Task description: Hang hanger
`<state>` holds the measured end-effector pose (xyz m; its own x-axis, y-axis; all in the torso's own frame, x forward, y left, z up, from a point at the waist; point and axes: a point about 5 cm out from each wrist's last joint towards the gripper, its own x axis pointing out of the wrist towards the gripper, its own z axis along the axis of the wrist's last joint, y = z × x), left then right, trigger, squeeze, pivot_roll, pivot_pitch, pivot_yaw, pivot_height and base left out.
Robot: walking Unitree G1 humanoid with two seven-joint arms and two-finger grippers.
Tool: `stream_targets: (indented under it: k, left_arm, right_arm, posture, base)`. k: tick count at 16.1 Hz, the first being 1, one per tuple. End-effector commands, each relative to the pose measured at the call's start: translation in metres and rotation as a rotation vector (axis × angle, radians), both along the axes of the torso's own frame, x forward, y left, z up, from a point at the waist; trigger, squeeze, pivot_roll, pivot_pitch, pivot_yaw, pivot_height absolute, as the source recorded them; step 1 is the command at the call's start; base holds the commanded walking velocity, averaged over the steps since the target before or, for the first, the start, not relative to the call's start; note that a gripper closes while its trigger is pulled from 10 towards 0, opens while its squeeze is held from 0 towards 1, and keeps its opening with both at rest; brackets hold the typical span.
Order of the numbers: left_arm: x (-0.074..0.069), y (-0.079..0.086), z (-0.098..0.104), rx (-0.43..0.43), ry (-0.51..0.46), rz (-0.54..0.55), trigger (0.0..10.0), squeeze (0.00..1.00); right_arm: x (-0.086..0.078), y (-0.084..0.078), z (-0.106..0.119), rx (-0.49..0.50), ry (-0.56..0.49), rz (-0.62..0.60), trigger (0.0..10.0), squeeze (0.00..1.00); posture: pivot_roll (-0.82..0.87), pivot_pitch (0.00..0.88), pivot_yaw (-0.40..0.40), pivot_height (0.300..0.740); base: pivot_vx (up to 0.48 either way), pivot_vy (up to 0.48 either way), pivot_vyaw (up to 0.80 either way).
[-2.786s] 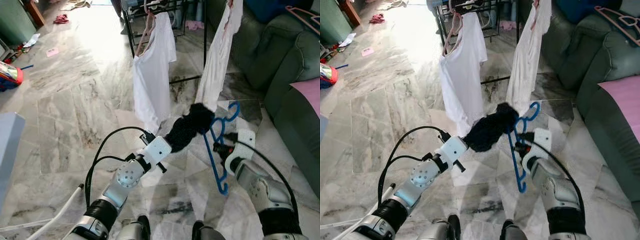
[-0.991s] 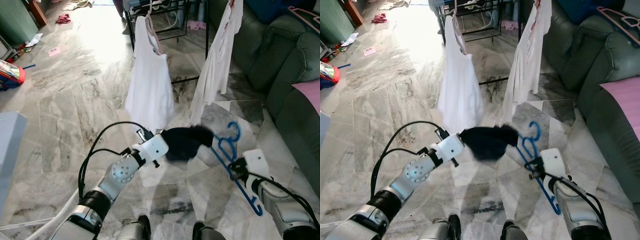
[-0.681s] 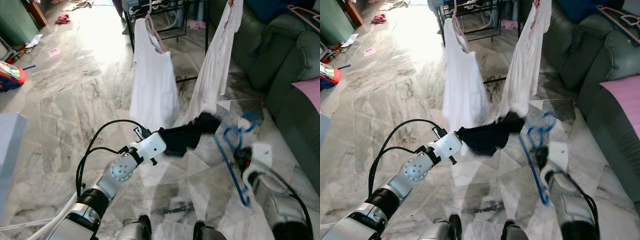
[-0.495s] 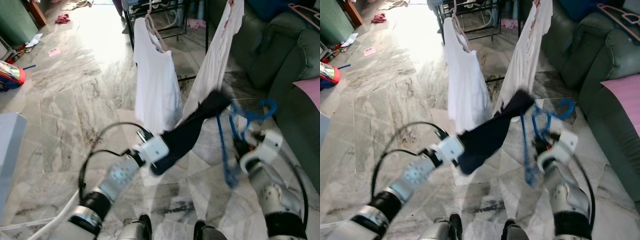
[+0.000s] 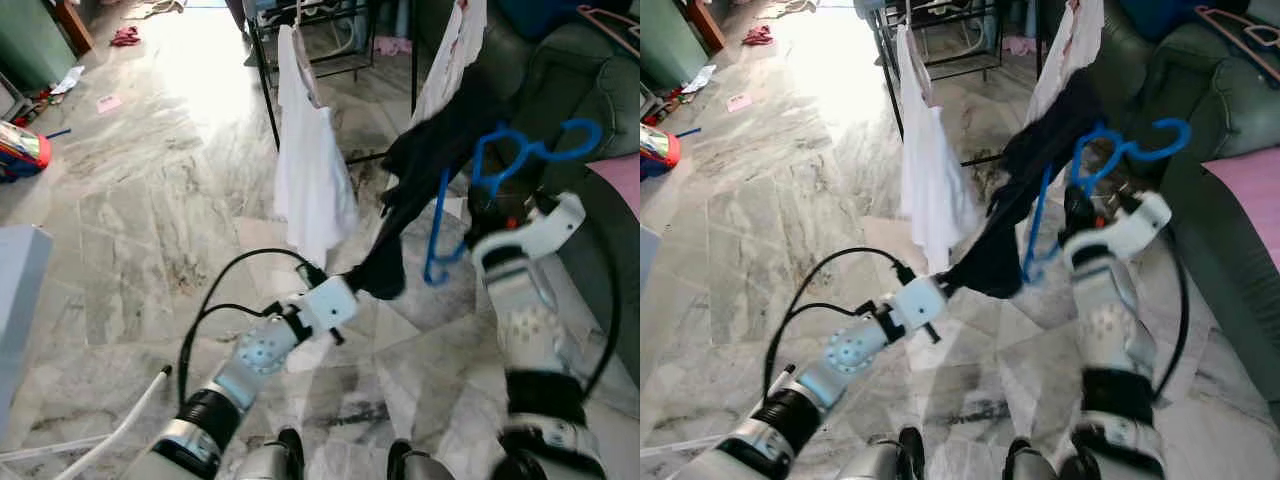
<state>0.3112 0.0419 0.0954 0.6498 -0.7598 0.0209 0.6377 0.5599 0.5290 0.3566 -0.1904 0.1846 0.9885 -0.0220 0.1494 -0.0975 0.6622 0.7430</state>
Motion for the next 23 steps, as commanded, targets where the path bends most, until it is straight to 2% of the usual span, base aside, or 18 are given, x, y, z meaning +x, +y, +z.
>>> stream_targets:
  k: [1, 2, 4, 6, 8, 9, 11, 12, 14, 17, 20, 21, 22, 23]
  left_arm:
    - [-0.013, 0.008, -0.025, 0.061, 0.095, -0.022, 10.0, 0.00]
    - [-0.014, 0.005, -0.026, 0.062, 0.100, -0.033, 10.0, 0.00]
    - [-0.018, 0.001, -0.032, 0.118, 0.098, -0.056, 10.0, 0.00]
    - [-0.019, 0.001, -0.035, 0.159, 0.076, -0.052, 10.0, 0.00]
    - [-0.020, 0.003, -0.039, 0.215, 0.052, -0.065, 10.0, 0.00]
    - [-0.021, 0.003, -0.038, 0.230, 0.029, -0.077, 10.0, 0.00]
    - [-0.021, 0.001, -0.030, 0.204, -0.023, -0.102, 10.0, 0.00]
    - [-0.022, -0.002, -0.027, 0.193, -0.039, -0.116, 10.0, 0.00]
    - [-0.025, -0.004, -0.029, 0.183, -0.018, -0.125, 10.0, 0.00]
    - [-0.028, -0.009, -0.033, 0.181, -0.011, -0.141, 10.0, 0.00]
    - [-0.029, -0.012, -0.033, 0.180, -0.006, -0.151, 10.0, 0.00]
    - [-0.030, -0.012, -0.034, 0.173, 0.003, -0.158, 10.0, 0.65]
    - [-0.031, -0.013, -0.034, 0.169, 0.017, -0.174, 10.0, 1.00]
    - [-0.032, -0.013, -0.034, 0.168, 0.020, -0.182, 10.0, 1.00]
  right_arm:
    - [-0.001, -0.006, 0.036, 0.024, -0.163, -0.013, 10.0, 0.00]
    - [0.000, 0.004, 0.041, 0.017, -0.187, 0.044, 10.0, 0.00]
    - [0.000, 0.016, 0.046, 0.036, -0.200, 0.125, 10.0, 0.00]
    - [-0.001, 0.020, 0.049, 0.039, -0.199, 0.160, 10.0, 0.00]
    - [-0.003, 0.026, 0.048, -0.002, -0.189, 0.208, 10.0, 0.00]
    - [-0.003, 0.026, 0.046, -0.045, -0.180, 0.202, 10.0, 0.00]
    - [-0.002, 0.023, 0.036, -0.209, -0.128, 0.134, 10.0, 0.00]
    - [-0.002, 0.020, 0.032, -0.353, -0.116, 0.081, 10.0, 0.00]
    - [-0.003, 0.023, 0.027, -0.537, -0.130, 0.073, 10.0, 0.00]
    - [-0.010, 0.040, 0.022, -0.678, -0.182, 0.144, 10.0, 0.00]
    - [-0.014, 0.046, 0.014, -0.716, -0.204, 0.159, 10.0, 0.00]
    - [-0.015, 0.046, 0.013, -0.742, -0.218, 0.149, 10.0, 0.00]
    - [-0.015, 0.047, 0.014, -0.754, -0.232, 0.146, 10.0, 0.00]
    - [-0.015, 0.048, 0.015, -0.758, -0.238, 0.146, 10.0, 0.00]
  posture:
    - [0.02, 0.240, 0.108, 0.740]
    - [0.02, 0.241, 0.104, 0.740]
    - [0.02, 0.240, 0.096, 0.740]
    - [0.02, 0.239, 0.092, 0.740]
    - [0.02, 0.240, 0.088, 0.740]
    - [0.01, 0.241, 0.086, 0.740]
    - [0.02, 0.243, 0.084, 0.740]
    - [0.02, 0.244, 0.083, 0.740]
    - [0.02, 0.247, 0.081, 0.740]
    - [0.02, 0.250, 0.079, 0.740]
    - [0.02, 0.253, 0.080, 0.740]
    - [0.01, 0.253, 0.081, 0.740]
    - [0.01, 0.255, 0.084, 0.740]
    - [0.01, 0.255, 0.084, 0.740]
  base:
    - [0.000, 0.000, 0.00]
    - [0.000, 0.000, 0.00]
    - [0.000, 0.000, 0.00]
    - [0.000, 0.000, 0.00]
    - [0.000, 0.000, 0.00]
    - [0.000, 0.000, 0.00]
    - [0.000, 0.000, 0.00]
    - [0.000, 0.000, 0.00]
    - [0.000, 0.000, 0.00]
    - [0.000, 0.000, 0.00]
    - [0.000, 0.000, 0.00]
    - [0.000, 0.000, 0.00]
    - [0.000, 0.000, 0.00]
    - [0.000, 0.000, 0.00]
